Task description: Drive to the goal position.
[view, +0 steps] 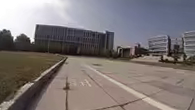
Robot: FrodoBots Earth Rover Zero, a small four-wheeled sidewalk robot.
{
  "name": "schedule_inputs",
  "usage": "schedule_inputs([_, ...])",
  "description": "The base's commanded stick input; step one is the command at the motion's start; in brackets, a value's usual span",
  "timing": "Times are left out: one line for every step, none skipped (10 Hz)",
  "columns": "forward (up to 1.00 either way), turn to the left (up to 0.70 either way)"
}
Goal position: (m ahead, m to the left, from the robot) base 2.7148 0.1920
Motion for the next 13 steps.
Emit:
schedule_inputs([0.7, 0.0])
schedule_inputs([0.7, 0.0])
schedule_inputs([0.7, 0.0])
schedule_inputs([0.7, 0.0])
schedule_inputs([0.7, 0.0])
schedule_inputs([0.7, 0.0])
schedule_inputs([0.7, 0.0])
schedule_inputs([0.7, 0.0])
schedule_inputs([0.7, 0.0])
schedule_inputs([0.7, 0.0])
schedule_inputs([0.7, 0.0])
schedule_inputs([0.7, 0.0])
schedule_inputs([0.7, 0.0])
